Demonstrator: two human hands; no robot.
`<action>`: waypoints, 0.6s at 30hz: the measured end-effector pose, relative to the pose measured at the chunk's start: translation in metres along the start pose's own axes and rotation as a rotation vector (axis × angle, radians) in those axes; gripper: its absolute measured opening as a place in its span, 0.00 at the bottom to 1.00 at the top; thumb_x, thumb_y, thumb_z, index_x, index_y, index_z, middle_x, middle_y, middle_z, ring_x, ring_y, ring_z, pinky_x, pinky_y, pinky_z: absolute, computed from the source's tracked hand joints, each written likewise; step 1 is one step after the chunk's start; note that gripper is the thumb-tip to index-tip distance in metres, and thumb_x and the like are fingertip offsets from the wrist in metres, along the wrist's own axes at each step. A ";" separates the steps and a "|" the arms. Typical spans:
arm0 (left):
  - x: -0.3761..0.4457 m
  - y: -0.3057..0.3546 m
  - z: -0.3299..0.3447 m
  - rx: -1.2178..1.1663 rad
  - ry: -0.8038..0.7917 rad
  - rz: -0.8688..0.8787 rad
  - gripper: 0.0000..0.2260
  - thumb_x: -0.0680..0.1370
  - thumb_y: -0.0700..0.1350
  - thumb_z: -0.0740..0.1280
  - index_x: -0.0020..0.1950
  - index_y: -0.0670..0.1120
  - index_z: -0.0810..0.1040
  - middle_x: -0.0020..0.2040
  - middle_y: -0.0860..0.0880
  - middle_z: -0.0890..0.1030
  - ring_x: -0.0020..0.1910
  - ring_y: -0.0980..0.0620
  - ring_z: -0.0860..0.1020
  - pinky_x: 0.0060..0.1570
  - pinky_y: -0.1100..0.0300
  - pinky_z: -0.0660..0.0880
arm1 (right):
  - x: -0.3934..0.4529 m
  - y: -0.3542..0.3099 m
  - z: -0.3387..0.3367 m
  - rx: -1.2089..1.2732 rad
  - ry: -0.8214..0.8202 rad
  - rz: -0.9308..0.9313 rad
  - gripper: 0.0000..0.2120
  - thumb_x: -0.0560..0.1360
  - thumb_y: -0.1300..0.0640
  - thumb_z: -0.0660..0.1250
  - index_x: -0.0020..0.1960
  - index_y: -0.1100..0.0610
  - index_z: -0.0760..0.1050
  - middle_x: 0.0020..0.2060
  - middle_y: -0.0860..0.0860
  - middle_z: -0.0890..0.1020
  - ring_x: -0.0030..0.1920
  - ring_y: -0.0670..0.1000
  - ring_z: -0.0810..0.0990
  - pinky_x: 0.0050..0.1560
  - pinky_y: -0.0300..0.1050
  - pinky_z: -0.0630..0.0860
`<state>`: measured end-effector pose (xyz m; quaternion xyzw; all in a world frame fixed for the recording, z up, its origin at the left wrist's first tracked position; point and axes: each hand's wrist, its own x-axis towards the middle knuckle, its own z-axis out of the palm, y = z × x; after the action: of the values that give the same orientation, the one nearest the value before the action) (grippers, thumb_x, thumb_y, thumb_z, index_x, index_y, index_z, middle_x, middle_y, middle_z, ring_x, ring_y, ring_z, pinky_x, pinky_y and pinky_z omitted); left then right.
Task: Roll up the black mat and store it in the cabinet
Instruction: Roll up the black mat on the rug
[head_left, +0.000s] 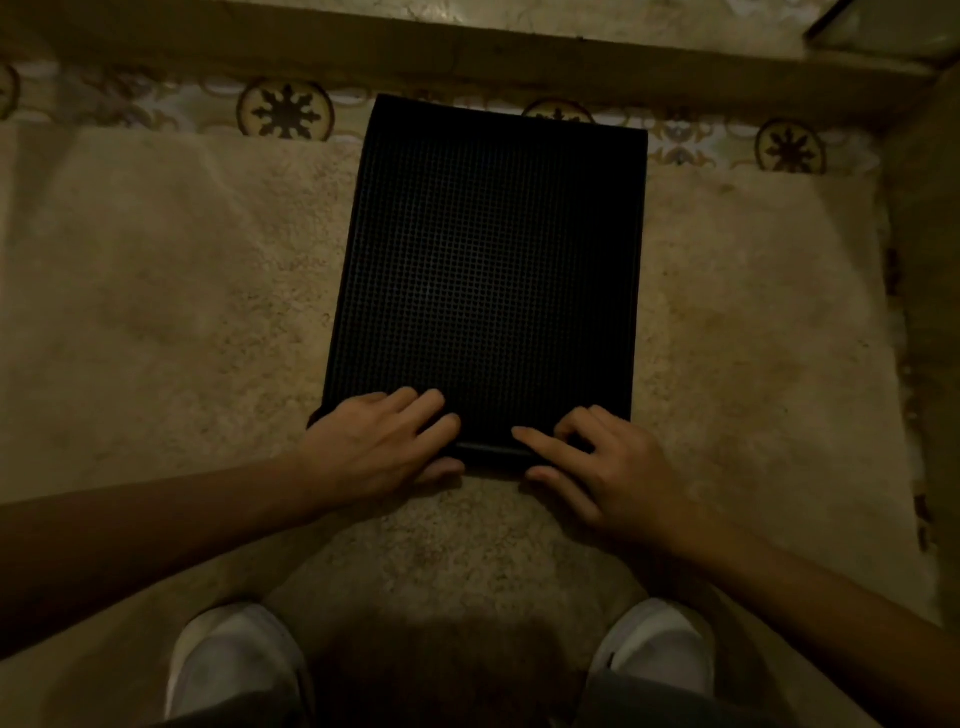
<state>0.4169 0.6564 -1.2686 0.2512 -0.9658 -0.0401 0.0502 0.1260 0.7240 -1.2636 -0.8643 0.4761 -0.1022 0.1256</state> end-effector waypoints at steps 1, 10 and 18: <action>-0.001 0.001 0.001 0.003 -0.003 0.000 0.22 0.84 0.60 0.54 0.57 0.43 0.76 0.46 0.45 0.77 0.39 0.47 0.76 0.32 0.54 0.74 | -0.001 0.000 0.000 0.014 -0.001 0.004 0.20 0.82 0.43 0.63 0.69 0.52 0.76 0.46 0.52 0.77 0.43 0.50 0.72 0.41 0.40 0.66; -0.025 0.015 0.003 0.015 0.027 -0.019 0.22 0.85 0.48 0.50 0.57 0.38 0.80 0.48 0.40 0.81 0.41 0.43 0.79 0.37 0.52 0.76 | -0.016 -0.026 0.006 -0.024 0.103 0.104 0.18 0.80 0.44 0.66 0.62 0.56 0.81 0.46 0.54 0.80 0.42 0.53 0.76 0.37 0.49 0.74; -0.029 0.014 0.012 0.029 0.024 0.034 0.20 0.83 0.53 0.56 0.59 0.39 0.78 0.47 0.40 0.80 0.40 0.43 0.77 0.35 0.51 0.75 | -0.024 -0.022 0.012 -0.003 0.122 0.064 0.18 0.79 0.43 0.70 0.61 0.54 0.82 0.45 0.53 0.82 0.41 0.52 0.78 0.36 0.48 0.74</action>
<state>0.4335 0.6836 -1.2809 0.2359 -0.9697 -0.0221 0.0590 0.1340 0.7574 -1.2699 -0.8410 0.5104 -0.1501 0.0983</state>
